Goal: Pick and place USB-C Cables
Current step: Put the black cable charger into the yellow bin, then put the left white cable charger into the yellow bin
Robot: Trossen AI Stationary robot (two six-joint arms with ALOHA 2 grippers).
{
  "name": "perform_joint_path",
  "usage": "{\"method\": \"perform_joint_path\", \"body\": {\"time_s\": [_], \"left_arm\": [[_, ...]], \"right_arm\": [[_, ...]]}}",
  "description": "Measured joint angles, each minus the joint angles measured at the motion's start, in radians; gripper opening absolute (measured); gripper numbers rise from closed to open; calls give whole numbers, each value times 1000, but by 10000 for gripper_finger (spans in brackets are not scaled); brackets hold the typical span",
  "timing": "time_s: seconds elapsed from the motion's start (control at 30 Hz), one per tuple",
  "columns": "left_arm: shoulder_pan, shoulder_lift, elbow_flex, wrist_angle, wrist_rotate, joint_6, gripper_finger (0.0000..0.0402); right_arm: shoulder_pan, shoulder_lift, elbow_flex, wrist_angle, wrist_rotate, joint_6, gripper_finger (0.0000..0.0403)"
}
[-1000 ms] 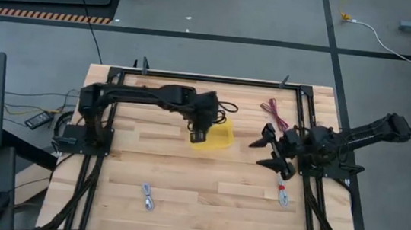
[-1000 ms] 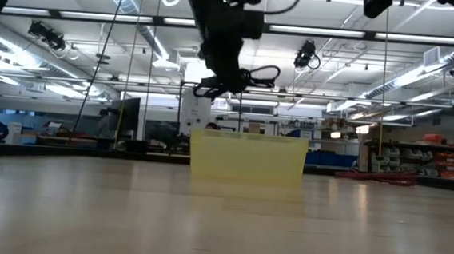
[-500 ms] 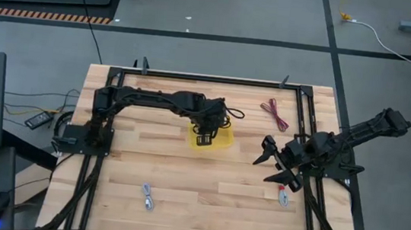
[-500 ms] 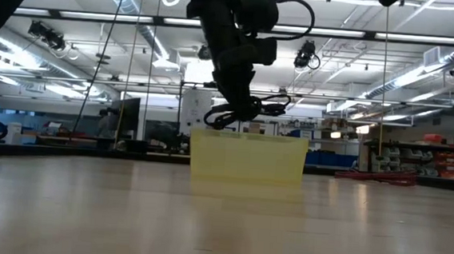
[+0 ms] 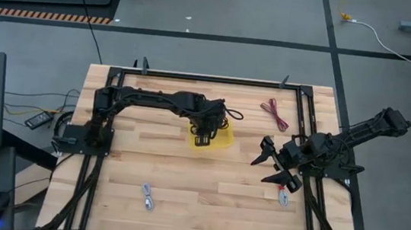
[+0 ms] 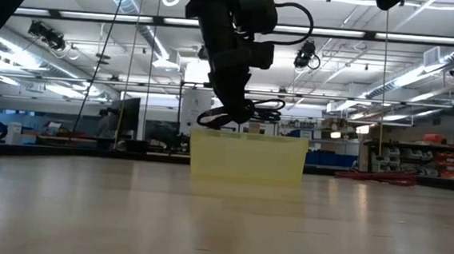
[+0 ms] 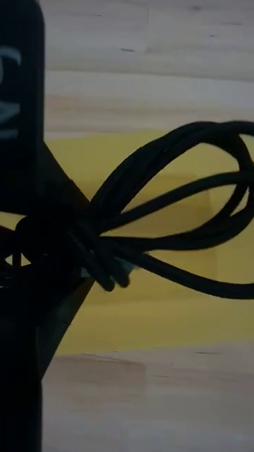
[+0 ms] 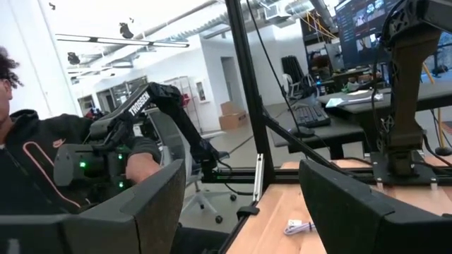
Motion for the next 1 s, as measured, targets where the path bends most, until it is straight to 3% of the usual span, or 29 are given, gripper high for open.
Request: {"method": "perform_joint_path", "body": {"time_s": [0.3,0.7,0.9,1.0], "left_arm": [[0,0,0,3,0,-6,187],[-5,0,0,-3,0,-35,192],[-36,-17,0,-108,-16,-22,192],[-61,-27,-1,-138,24,-33,192]], "right_arm": [[0,0,0,0,0,0,283],[0,0,0,0,1,1,283],[-1,0,0,0,1,1,283],[-1,0,0,-2,1,0,283]]}}
